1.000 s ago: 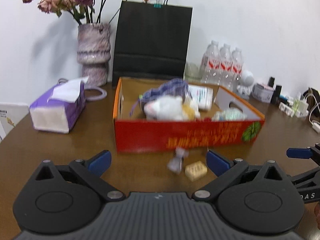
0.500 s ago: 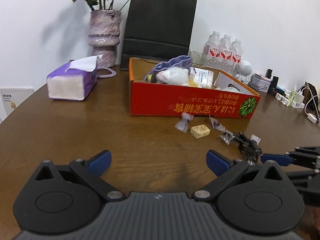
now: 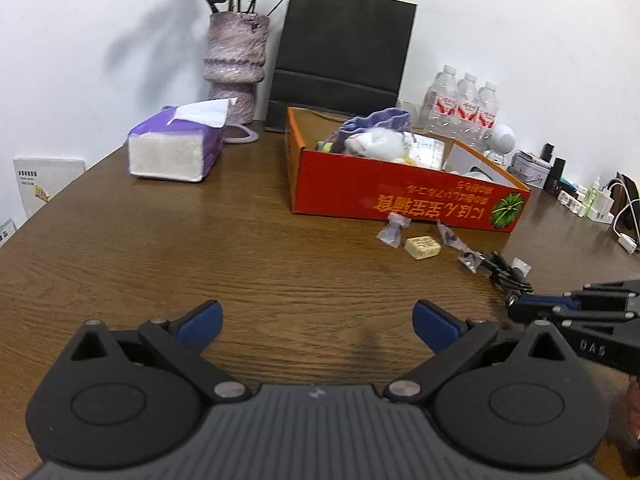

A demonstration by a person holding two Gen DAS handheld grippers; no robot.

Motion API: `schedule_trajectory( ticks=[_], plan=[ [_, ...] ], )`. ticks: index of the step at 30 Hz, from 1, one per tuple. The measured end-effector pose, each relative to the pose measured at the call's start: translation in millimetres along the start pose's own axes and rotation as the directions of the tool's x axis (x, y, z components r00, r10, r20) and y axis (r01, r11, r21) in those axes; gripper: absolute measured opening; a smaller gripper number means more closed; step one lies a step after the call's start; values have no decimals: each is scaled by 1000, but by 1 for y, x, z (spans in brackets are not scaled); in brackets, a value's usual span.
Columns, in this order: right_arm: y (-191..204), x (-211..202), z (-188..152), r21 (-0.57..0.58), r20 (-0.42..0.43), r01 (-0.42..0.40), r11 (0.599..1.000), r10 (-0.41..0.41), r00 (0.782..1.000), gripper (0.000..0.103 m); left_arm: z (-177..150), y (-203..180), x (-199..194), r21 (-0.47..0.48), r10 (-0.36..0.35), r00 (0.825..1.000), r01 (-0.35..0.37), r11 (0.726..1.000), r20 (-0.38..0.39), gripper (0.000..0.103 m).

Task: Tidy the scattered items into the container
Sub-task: 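Grasp a dark wrapped candy with the right tool while the left tool grasps the black cable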

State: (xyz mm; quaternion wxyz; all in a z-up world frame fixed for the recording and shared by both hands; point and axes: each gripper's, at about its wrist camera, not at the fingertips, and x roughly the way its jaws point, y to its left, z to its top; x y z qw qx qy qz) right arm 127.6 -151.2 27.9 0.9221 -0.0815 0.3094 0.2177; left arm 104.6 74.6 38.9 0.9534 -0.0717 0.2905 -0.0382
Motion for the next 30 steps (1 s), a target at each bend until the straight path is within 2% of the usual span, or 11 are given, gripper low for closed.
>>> schedule_trajectory(
  ticks=[5,10,15,19,25,30],
  plan=[
    [-23,-17,5,35,55,40,999,-42,998,9,7,-25,6,21,-38,999,38,999,-3,103],
    [-58,-20,3,87,52,92,992,-97,994,9,10,-67,22,63,-85,996,87,994,-33,103],
    [-86,-20,-2,88,41,109,990,-113,993,9,13,-107,45,53,-113,991,116,992,-67,103],
    [-102,-20,-4,79,35,108,991,-111,993,9,18,-138,61,63,-104,992,109,992,-76,103],
    [-121,-17,4,20,24,84,996,-85,996,9,18,-169,84,80,-54,995,61,995,-87,102],
    [-125,-8,6,-15,7,53,998,-53,999,9,17,-176,96,60,-16,995,21,998,-94,88]
  ],
)
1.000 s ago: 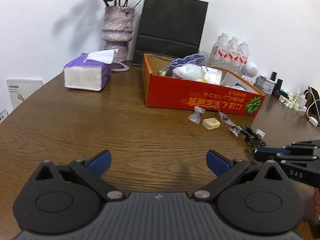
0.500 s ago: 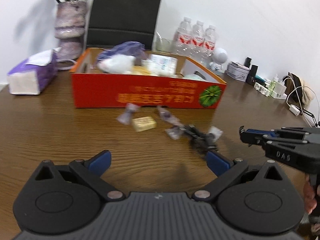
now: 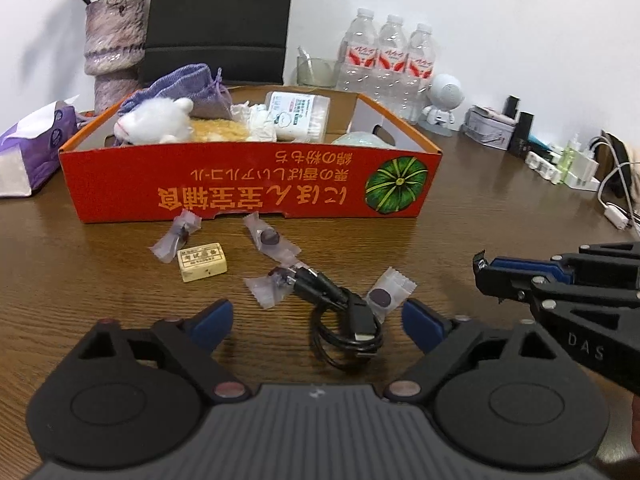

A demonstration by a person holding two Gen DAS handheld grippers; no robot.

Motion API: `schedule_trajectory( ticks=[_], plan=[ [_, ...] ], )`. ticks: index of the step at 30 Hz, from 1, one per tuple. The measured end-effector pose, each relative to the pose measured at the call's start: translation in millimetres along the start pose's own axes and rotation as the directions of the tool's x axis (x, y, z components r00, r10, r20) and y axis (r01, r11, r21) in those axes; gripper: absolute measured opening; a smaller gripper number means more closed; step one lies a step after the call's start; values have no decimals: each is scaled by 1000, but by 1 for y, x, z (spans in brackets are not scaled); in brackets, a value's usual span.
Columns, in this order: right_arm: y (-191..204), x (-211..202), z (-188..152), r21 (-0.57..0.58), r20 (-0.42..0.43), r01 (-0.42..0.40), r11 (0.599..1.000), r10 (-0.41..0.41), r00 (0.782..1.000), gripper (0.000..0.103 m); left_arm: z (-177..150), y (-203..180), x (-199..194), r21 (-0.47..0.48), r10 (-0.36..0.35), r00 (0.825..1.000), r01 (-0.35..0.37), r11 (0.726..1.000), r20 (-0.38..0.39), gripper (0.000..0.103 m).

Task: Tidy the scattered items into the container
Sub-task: 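Grasp a dark wrapped candy with the right tool while the left tool grasps the black cable, then carry the candy and cable into the box and open both tools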

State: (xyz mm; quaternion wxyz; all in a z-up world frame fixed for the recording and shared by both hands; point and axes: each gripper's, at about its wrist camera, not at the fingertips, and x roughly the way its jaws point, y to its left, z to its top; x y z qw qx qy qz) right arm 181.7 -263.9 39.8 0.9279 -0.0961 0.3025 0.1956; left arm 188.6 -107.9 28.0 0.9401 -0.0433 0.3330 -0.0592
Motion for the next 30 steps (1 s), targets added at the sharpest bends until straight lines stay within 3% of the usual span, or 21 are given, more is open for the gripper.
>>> schedule_trajectory(
  ticks=[2,9,11,16,23,30],
  plan=[
    [-2,3,-1,2,-2,-12,1000,12,1000,9,0,1,2,-12,7,1000,-7,1000,-2,81],
    [-11,6,-7,58,21,-49,997,48,999,9,-4,2,3,-11,31,999,-31,999,11,70],
    [-12,4,-7,69,30,-54,996,52,998,9,-4,1,3,-3,40,999,-40,999,14,56],
    [-13,0,-10,85,42,-59,995,56,998,9,-4,10,0,-16,25,1000,-25,1000,13,38],
    [-11,2,-11,118,38,-54,992,49,998,9,-9,25,-14,-19,-24,999,25,1000,30,33],
    [3,0,-11,148,52,-56,987,49,997,9,-10,39,-31,1,-27,996,27,1000,83,33]
  ],
)
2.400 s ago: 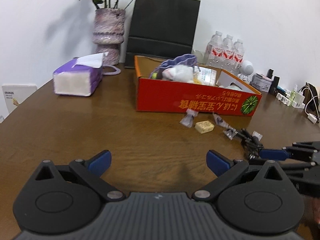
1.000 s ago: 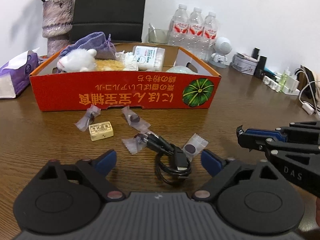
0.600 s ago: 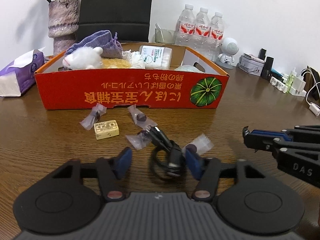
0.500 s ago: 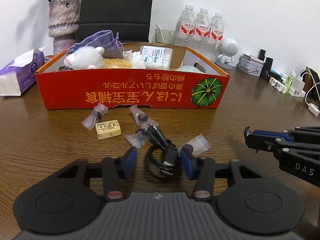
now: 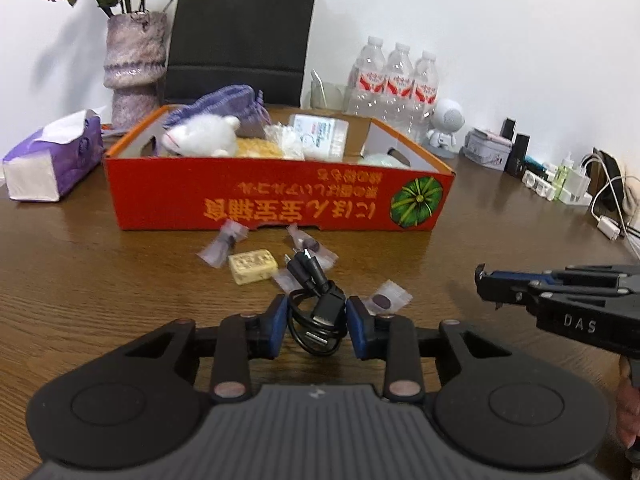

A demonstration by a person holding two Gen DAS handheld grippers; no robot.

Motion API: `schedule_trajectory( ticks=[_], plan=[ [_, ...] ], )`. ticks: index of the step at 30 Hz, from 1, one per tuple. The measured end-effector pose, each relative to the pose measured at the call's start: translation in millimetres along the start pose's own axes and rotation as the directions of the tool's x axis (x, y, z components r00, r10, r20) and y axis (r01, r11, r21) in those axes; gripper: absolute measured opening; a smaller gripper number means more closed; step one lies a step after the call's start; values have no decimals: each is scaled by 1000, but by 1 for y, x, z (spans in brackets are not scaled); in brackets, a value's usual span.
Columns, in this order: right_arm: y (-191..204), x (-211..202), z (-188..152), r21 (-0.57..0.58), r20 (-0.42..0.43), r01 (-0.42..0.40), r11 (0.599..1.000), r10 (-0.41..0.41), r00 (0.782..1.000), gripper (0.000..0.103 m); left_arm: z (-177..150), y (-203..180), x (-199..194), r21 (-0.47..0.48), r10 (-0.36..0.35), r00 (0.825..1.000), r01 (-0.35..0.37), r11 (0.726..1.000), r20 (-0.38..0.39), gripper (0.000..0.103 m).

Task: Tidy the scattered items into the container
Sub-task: 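Carry the candy and cable into the box and open both tools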

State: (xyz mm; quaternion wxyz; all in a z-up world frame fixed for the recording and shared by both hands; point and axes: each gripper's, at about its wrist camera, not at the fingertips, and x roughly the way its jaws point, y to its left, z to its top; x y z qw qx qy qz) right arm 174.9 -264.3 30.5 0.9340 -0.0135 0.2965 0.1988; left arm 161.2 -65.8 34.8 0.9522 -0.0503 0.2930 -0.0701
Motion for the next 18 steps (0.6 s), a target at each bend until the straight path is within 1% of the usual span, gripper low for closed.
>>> schedule_trajectory(
  ticks=[5,10,14,18],
  plan=[
    [17,-3,9,15,28,-15,1000,15,999,9,7,14,-18,-6,-17,999,18,1000,48,33],
    [32,1,40,8,78,-22,1000,21,997,9,32,27,-31,3,-34,990,34,999,136,33],
    [38,11,75,6,122,3,1000,-4,993,9,64,31,-21,7,-68,979,67,998,191,33],
    [36,33,108,35,133,26,999,-31,991,9,90,27,-2,7,-117,967,119,993,227,33]
  ],
)
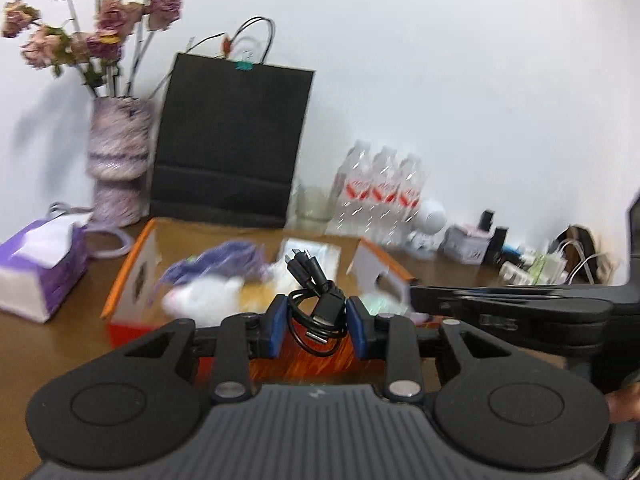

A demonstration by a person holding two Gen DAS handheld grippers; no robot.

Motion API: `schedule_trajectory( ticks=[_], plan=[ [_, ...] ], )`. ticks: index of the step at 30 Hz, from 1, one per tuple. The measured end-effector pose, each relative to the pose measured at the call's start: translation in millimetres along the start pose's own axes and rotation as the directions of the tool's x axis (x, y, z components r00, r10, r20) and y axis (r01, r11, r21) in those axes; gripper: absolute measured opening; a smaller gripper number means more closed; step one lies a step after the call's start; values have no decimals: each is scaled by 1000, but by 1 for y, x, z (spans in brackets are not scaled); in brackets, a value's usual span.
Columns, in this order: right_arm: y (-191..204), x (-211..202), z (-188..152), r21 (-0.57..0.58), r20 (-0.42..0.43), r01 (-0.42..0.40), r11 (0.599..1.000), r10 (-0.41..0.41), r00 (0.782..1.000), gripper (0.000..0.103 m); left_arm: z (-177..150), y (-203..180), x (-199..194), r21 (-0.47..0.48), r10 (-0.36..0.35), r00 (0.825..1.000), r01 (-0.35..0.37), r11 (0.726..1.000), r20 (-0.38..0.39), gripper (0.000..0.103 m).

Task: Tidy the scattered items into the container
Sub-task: 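Carry the candy and cable into the box and open both tools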

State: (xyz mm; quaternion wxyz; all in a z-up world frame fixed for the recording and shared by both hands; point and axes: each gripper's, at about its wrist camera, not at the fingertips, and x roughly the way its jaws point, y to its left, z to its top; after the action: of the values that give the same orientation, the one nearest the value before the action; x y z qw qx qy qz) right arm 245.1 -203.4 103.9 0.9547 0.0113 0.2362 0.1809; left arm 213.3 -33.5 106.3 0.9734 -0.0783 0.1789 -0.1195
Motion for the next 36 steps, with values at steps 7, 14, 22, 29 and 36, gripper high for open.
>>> schedule_trajectory(
  ticks=[7,14,22,29,36],
  plan=[
    [-9,47,27,40,14,44,998,-44,999,9,18,12,56,-87,-2,999,5,996,35,33],
    [-15,83,27,34,-47,36,999,-34,998,9,23,27,98,-106,43,999,-43,993,-2,33],
    [-16,92,22,42,-75,33,999,-30,997,26,19,36,111,-116,80,996,-85,990,-48,44],
    [-37,77,30,150,-16,57,987,-56,998,103,23,55,92,-212,230,973,-231,950,-28,103],
    [-36,74,33,146,-19,29,989,-27,999,103,28,49,85,-199,207,978,-203,959,-5,103]
  ],
)
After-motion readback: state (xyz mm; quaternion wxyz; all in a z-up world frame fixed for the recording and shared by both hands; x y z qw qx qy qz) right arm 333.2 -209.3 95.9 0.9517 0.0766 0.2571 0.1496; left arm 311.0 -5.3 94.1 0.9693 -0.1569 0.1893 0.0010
